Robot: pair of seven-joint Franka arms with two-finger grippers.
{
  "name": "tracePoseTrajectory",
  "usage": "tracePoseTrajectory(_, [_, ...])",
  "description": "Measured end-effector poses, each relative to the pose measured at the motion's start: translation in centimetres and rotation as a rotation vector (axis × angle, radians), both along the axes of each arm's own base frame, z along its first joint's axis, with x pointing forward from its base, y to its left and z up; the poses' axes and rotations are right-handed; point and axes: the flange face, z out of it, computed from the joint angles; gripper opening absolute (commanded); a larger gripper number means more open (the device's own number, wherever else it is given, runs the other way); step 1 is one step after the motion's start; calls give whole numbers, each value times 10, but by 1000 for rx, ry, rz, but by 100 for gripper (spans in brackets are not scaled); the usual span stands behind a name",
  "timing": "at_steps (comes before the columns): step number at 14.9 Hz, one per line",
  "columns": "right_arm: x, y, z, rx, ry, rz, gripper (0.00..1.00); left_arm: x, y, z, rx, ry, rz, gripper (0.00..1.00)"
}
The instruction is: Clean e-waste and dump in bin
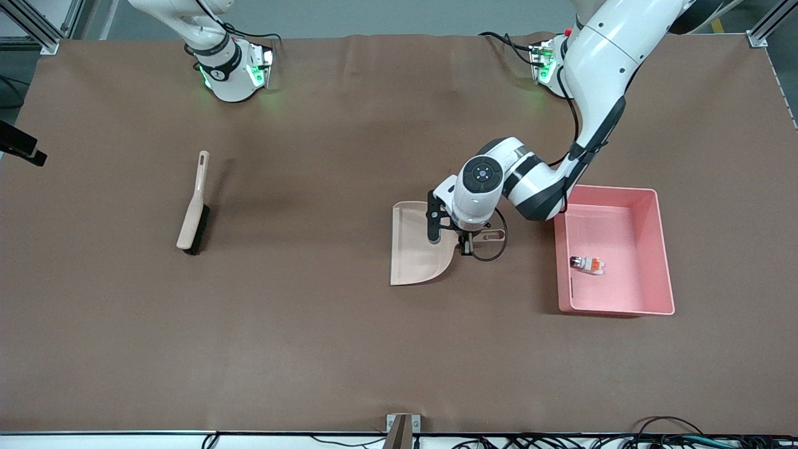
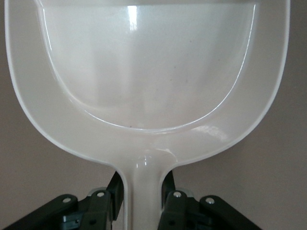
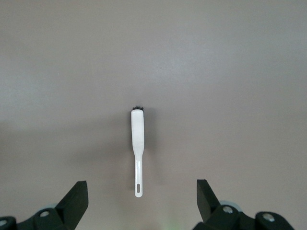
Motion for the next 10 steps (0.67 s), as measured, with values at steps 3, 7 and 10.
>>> tracePoseTrajectory(3, [0,0,-1,0,3,-1,100,14,2,12,-15,-25,17,100])
tracePoseTrajectory(7, [0,-2,-5,2,15,-5,100,60,30,71,-29,-68,152,100])
tracePoseTrajectory(10, [0,-2,-8,3,25,-5,100,98,89,135,-29,-89,366,100])
